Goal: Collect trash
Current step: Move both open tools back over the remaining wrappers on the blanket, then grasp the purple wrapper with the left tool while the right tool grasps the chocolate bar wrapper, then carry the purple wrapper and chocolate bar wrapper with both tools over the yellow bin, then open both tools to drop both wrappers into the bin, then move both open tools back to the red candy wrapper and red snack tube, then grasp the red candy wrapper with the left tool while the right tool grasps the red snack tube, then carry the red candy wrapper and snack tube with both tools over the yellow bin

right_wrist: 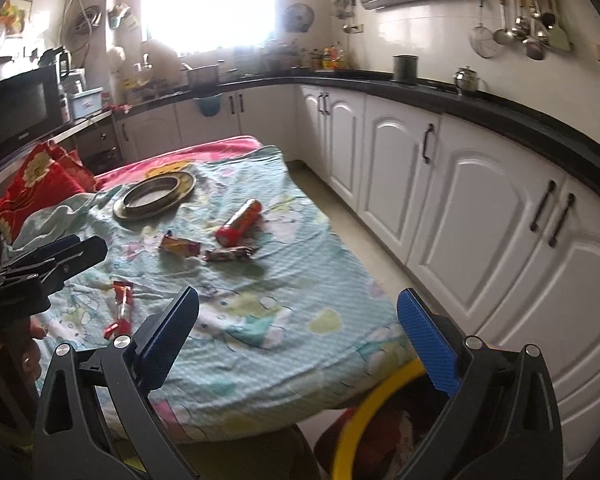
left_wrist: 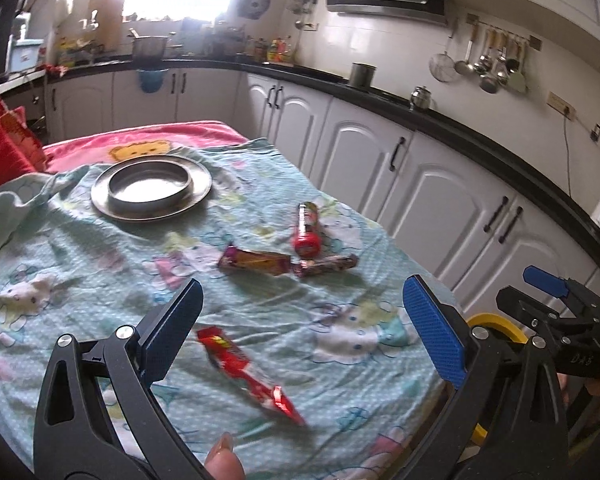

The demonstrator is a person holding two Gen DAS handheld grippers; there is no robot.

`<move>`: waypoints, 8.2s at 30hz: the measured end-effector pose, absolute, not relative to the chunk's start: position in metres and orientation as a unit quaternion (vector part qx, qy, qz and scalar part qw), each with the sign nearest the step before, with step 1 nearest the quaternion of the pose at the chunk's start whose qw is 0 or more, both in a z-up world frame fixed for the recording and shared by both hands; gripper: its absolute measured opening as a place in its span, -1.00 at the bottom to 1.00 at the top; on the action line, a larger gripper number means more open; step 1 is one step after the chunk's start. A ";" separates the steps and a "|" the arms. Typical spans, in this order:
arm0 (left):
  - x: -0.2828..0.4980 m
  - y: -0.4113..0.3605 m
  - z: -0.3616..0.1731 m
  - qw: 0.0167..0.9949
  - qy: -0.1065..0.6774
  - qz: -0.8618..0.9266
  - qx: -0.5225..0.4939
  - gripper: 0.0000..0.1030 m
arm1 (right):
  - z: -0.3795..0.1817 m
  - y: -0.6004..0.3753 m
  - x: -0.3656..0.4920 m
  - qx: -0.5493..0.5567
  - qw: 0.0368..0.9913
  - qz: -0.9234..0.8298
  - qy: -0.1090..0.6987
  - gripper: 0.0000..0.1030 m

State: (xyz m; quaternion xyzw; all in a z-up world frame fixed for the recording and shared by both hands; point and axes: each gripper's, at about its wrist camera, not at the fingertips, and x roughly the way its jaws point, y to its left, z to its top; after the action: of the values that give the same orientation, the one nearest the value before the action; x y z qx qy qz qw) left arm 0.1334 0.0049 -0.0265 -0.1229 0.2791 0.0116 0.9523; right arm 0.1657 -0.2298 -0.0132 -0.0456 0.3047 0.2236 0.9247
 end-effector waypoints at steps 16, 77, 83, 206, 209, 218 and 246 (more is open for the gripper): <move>0.172 0.077 -0.039 0.934 0.321 0.045 -0.152 0.79 | -0.041 -0.154 0.235 -0.049 0.907 0.249 0.338 0.66; 0.198 -0.004 -0.042 0.916 0.373 -0.082 -0.123 -0.68 | -0.039 -0.233 0.208 0.006 0.908 0.234 0.347 -0.98; 0.190 -0.030 -0.034 0.919 0.363 -0.106 -0.112 -0.68 | -0.026 -0.267 0.195 0.017 0.921 0.208 0.330 -0.98; 0.137 0.025 -0.112 0.896 0.410 -0.012 -0.173 -0.91 | -0.108 -0.084 0.310 -0.034 0.861 0.244 0.445 -0.38; 0.138 0.021 -0.108 0.899 0.404 -0.019 -0.168 -0.91 | -0.104 -0.104 0.289 -0.038 0.860 0.253 0.442 -0.39; 0.140 -0.006 -0.085 0.911 0.383 -0.045 -0.145 -0.91 | -0.073 -0.176 0.239 -0.007 0.874 0.257 0.413 -0.40; 0.144 -0.138 -0.027 0.926 0.332 -0.170 -0.046 -0.91 | -0.030 -0.345 0.125 0.029 0.933 0.144 0.329 -0.44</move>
State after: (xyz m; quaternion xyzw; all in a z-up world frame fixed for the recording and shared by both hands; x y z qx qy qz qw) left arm 0.1440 -0.1385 -0.0274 -0.0459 0.3324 -0.1705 0.9265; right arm 0.1248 -0.3445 -0.0297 0.0285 0.3294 0.1441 0.9327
